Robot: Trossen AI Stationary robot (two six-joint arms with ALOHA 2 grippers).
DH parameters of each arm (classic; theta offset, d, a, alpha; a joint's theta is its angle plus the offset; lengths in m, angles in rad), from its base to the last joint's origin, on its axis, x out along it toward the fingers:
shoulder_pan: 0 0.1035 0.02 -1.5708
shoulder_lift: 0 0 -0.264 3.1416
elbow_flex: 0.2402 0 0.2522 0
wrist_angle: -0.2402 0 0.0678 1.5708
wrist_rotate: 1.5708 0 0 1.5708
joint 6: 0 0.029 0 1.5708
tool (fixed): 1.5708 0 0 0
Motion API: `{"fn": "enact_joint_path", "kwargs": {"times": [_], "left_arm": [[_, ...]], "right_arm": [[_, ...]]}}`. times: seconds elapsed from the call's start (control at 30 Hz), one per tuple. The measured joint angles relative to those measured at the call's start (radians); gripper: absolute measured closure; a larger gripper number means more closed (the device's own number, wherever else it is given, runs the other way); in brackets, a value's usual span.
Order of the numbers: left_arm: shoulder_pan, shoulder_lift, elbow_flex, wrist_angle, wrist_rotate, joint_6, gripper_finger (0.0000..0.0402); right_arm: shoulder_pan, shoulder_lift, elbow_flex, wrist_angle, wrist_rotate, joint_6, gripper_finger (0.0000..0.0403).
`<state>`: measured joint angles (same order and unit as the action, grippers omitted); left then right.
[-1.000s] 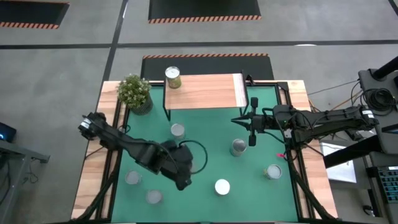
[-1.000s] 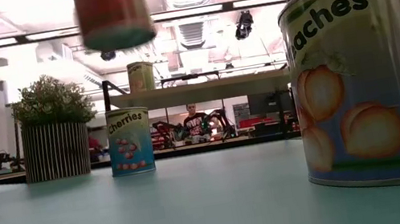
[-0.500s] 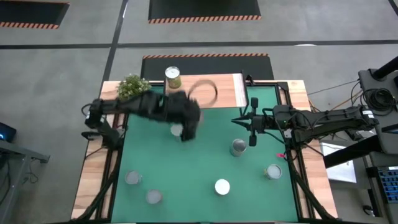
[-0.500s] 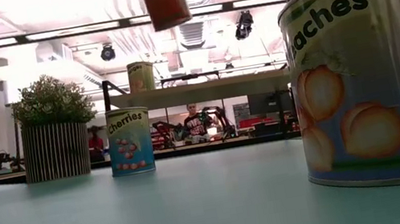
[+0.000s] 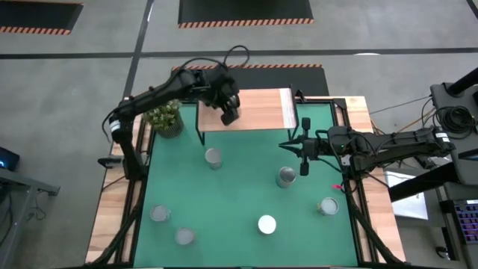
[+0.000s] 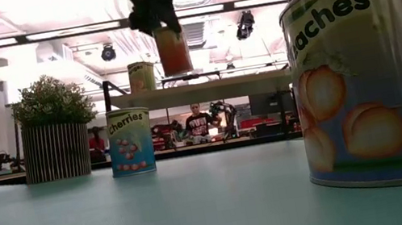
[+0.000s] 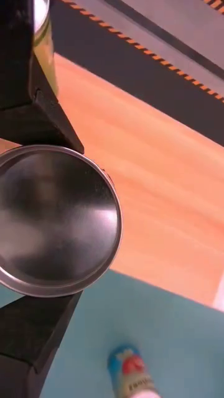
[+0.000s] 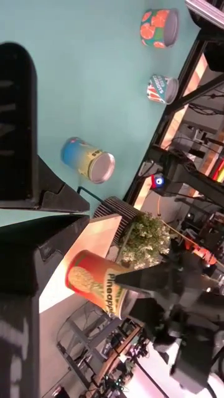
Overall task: Pick and place cans onto a shelf
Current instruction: Put the big canned pineapple on the shelf aligned with the other big canned oranges
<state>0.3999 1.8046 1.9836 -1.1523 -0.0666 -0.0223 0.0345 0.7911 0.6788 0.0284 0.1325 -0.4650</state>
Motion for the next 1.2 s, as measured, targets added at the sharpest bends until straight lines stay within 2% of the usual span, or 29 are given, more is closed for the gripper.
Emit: {"fn": "enact_joint_path", "kwargs": {"times": [0.4, 0.7, 0.9, 1.2], "left_arm": [[0.022, 0.058, -0.016, 0.025, 0.000, 0.006, 0.0087], [0.023, 0.061, -0.015, 0.059, -0.003, 0.014, 0.0054], [0.023, 0.061, -0.011, 0.058, -0.004, 0.027, 0.0050], [-0.012, 0.058, 0.160, 0.007, -0.007, 0.058, 0.0051]], "right_arm": [[0.000, -0.006, 0.000, -0.011, 0.000, 0.012, 0.0394], [0.000, -0.006, 0.000, -0.017, 0.000, 0.012, 0.0394], [0.000, -0.006, 0.000, -0.017, 0.000, 0.012, 0.0394], [0.000, -0.006, 0.000, -0.017, 0.000, 0.012, 0.0394]]}}
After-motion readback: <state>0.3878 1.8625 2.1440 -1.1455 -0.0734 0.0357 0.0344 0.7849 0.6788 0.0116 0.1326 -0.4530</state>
